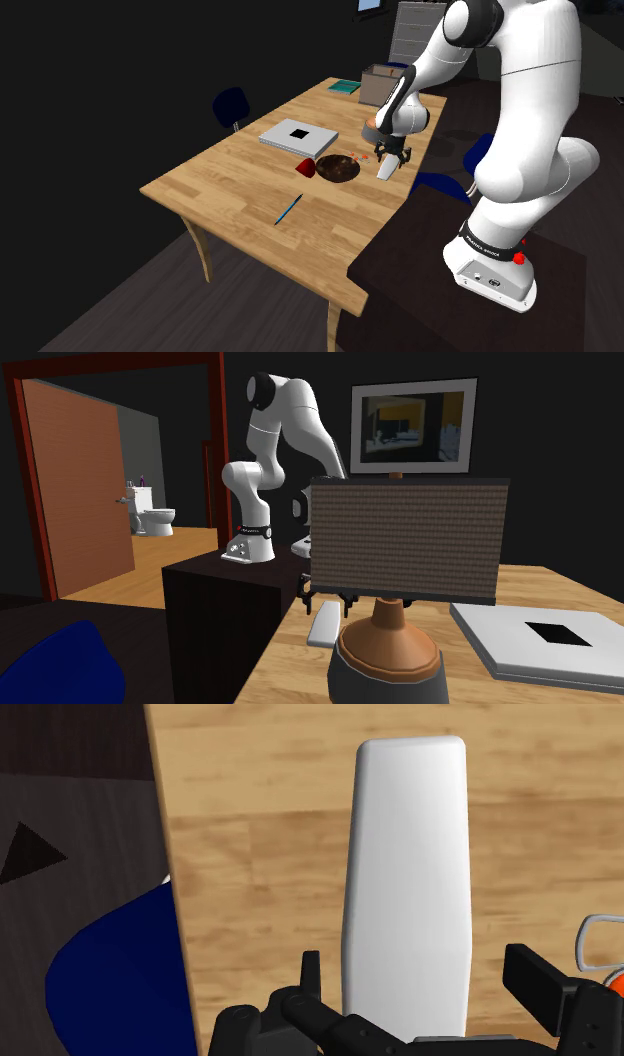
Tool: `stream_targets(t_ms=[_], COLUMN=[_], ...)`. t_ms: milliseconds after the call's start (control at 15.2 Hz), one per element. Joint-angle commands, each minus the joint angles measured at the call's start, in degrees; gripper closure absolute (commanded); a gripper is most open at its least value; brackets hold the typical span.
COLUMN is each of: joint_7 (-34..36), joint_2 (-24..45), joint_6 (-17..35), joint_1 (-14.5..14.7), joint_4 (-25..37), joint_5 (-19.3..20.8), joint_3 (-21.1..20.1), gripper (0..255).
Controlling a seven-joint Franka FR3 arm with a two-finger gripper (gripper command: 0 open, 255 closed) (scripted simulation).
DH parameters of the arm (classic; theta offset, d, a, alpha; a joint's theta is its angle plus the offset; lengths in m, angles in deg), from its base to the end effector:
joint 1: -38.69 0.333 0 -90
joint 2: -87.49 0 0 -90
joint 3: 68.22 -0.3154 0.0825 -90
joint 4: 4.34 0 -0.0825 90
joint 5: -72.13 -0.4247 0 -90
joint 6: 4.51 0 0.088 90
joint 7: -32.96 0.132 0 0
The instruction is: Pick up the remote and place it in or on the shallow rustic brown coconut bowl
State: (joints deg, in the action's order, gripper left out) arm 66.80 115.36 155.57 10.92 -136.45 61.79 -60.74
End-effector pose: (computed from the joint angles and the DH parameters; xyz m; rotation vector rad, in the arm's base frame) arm 0.4261 -0.3191 0.0732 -2.4418 1.9748 -0.0163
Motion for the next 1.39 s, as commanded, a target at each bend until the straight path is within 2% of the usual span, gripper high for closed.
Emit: stream_targets(t_ms=[0, 594, 660, 1320], joint_7=[-0.3, -0.3, -0.3, -0.2], joint_2=[1.7, 2.2, 2.2, 1.3], joint_6=[1.2, 1.5, 1.5, 1.0], joint_1=[-0.3, -0.5, -0.5, -0.3], joint_4=[0.5, 0.6, 0.6, 0.4], joint_5=[-0.5, -0.6, -0.6, -0.4], joint_3=[-0.5, -0.7, -0.7, -0.4], gripper=[0, 0, 255, 255])
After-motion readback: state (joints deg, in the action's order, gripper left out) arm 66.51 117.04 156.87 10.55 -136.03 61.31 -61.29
